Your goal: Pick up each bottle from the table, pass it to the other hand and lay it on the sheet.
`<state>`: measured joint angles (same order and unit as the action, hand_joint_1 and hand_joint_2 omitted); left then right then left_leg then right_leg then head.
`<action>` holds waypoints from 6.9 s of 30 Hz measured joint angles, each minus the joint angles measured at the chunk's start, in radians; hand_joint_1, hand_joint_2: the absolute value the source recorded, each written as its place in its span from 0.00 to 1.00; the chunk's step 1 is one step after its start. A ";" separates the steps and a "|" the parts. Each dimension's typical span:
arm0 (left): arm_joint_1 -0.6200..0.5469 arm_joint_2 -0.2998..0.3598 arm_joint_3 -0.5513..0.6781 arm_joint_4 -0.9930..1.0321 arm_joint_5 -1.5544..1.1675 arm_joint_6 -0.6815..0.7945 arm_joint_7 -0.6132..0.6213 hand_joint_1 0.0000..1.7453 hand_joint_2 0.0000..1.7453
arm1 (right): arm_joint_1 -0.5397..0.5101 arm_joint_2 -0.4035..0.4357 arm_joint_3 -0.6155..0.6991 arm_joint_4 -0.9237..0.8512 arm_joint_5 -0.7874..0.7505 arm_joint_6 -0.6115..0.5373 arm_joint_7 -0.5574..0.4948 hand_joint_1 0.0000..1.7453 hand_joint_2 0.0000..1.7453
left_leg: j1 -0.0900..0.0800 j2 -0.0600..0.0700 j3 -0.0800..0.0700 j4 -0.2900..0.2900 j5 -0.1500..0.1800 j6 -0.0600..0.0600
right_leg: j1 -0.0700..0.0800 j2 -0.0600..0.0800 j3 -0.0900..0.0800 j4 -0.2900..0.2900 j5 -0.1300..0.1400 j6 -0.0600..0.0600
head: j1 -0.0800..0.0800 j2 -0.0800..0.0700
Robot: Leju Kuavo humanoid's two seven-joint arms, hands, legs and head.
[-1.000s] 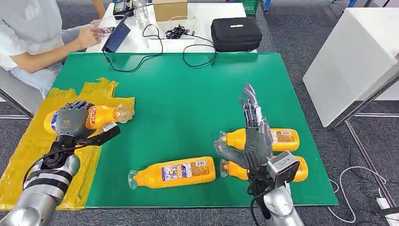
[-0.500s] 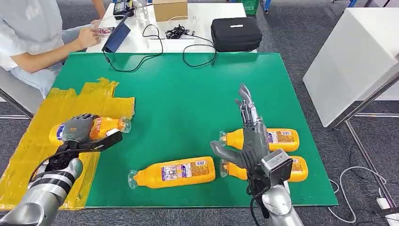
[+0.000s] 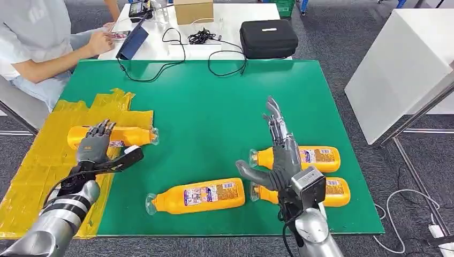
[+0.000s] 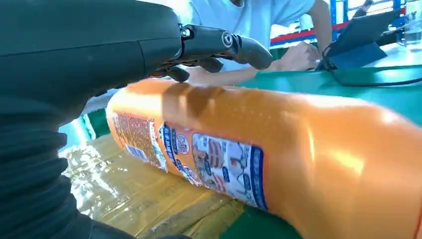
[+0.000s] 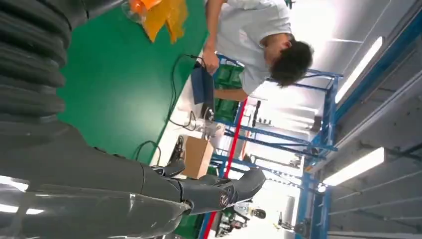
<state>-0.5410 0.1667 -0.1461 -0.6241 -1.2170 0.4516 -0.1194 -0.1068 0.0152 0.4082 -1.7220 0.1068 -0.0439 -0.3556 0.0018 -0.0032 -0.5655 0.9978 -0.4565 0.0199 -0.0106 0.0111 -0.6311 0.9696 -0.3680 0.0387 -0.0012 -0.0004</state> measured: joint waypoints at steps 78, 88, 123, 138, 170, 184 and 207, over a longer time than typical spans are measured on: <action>0.400 -0.249 0.017 -0.933 1.046 -0.292 -0.383 0.00 1.00 | -0.409 -0.352 0.005 0.635 0.683 0.158 0.254 0.00 1.00 | 0.000 -0.002 -0.001 0.001 0.000 0.001 | 0.000 -0.002 0.000 -0.001 0.000 0.001 | 0.000 0.000; 0.395 -0.252 0.011 -0.929 1.058 -0.285 -0.386 0.00 1.00 | -0.412 -0.382 0.040 0.697 0.613 0.196 0.214 0.00 1.00 | -0.001 -0.002 -0.001 0.001 0.000 0.001 | 0.000 -0.002 0.000 -0.001 0.000 0.001 | -0.001 0.000; 0.387 -0.252 0.011 -0.887 1.081 -0.279 -0.394 0.00 1.00 | -0.399 -0.467 0.100 0.683 0.540 0.219 0.185 0.00 1.00 | -0.001 -0.002 -0.001 0.001 0.000 0.001 | 0.000 -0.002 0.000 -0.001 0.000 0.001 | -0.001 0.000; 0.376 -0.254 0.004 -0.864 1.094 -0.278 -0.395 0.00 1.00 | -0.399 -0.480 0.160 0.737 0.581 0.231 0.217 0.00 1.00 | -0.001 -0.002 -0.001 0.001 -0.001 0.001 | 0.000 -0.002 0.000 -0.001 0.000 0.001 | -0.001 0.000; 0.362 -0.262 -0.006 -0.840 1.104 -0.272 -0.387 0.00 1.00 | -0.460 -0.418 0.237 0.919 0.711 0.135 0.328 1.00 1.00 | -0.001 -0.001 0.002 0.001 -0.001 0.001 | 0.000 -0.001 0.003 -0.001 0.000 0.001 | 0.000 0.000; 0.364 -0.269 -0.005 -0.840 1.104 -0.269 -0.379 0.00 1.00 | -0.456 -0.361 0.186 0.946 0.771 0.084 0.342 1.00 1.00 | 0.000 -0.001 0.002 0.001 0.000 0.001 | 0.000 -0.001 0.003 -0.001 0.001 0.001 | -0.001 0.000; 0.417 -0.276 -0.021 -0.885 1.100 -0.328 -0.320 0.00 1.00 | -0.217 -0.136 -0.181 0.585 0.535 -0.298 0.175 1.00 1.00 | 0.000 -0.003 -0.001 0.000 0.000 0.001 | 0.000 -0.002 0.001 -0.001 0.000 0.000 | -0.001 0.000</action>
<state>-0.1235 -0.1095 -0.1675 -1.5087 -0.1171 0.1236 -0.4394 -0.3240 -0.1212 0.2269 -1.1366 0.6420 -0.3419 -0.1801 0.0016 -0.0060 -0.5661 0.9980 -0.4570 0.0208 -0.0107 0.0087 -0.6302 0.9690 -0.3684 0.0391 -0.0023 -0.0004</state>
